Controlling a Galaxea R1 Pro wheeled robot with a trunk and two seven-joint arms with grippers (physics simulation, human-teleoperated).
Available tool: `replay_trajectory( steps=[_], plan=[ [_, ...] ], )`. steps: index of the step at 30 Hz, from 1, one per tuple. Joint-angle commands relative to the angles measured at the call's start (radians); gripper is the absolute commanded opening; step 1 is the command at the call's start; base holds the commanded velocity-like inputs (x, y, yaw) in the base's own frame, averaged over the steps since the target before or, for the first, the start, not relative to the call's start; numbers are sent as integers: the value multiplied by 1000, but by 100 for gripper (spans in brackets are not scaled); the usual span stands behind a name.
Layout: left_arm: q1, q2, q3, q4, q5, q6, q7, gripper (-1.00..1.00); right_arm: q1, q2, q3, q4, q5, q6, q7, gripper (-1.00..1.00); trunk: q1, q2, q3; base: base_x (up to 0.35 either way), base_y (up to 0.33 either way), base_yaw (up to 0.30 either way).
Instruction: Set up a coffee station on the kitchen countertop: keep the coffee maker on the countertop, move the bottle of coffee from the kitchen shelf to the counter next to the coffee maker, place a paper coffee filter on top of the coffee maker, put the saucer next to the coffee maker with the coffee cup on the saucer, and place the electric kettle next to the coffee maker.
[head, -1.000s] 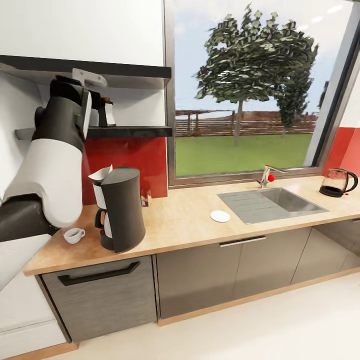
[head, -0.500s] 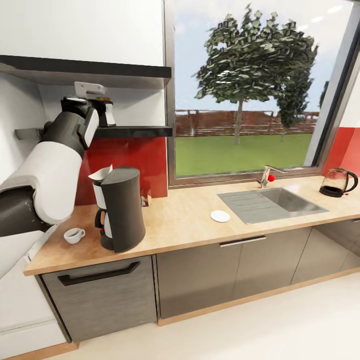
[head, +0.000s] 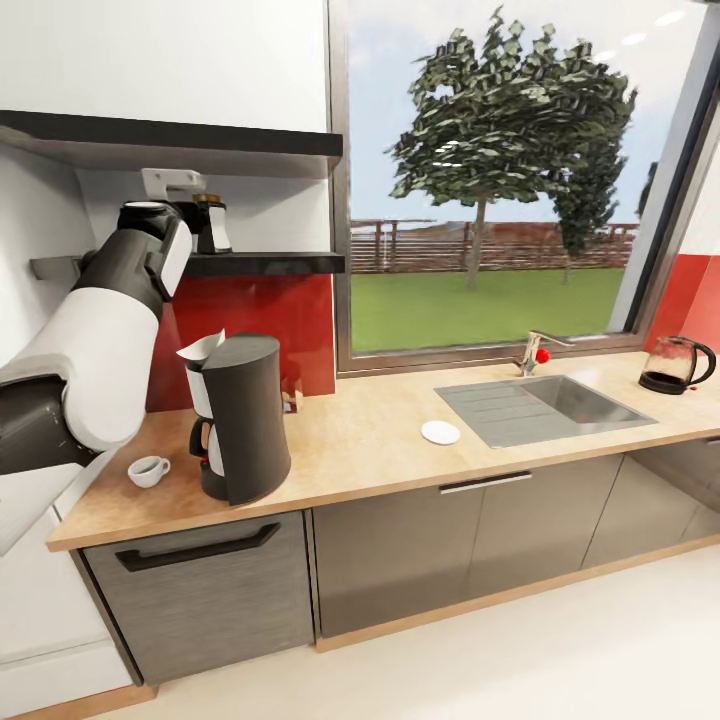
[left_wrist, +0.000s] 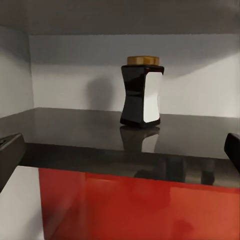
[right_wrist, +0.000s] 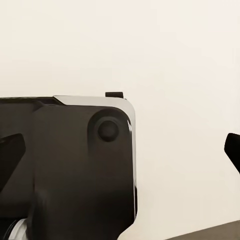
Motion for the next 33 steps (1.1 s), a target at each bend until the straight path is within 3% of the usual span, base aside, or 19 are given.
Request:
replay_trajectory(
  steps=[1, 14, 33],
  plan=[
    [0, -1, 2, -1, -6, 5, -1, 100, -1, 0, -8, 1, 10, -4, 0, 100, 0, -1, 0, 0, 0, 0],
    [-4, -4, -2, -4, -8, 9, 1, 100, -1, 0, -7, 3, 11, -4, 0, 100, 0, -1, 0, 35, 0, 0],
    [-1, -5, -2, -6, -7, 8, 1, 100, -1, 0, -7, 3, 11, -4, 0, 100, 0, -1, 0, 314, 0, 0]
  ],
)
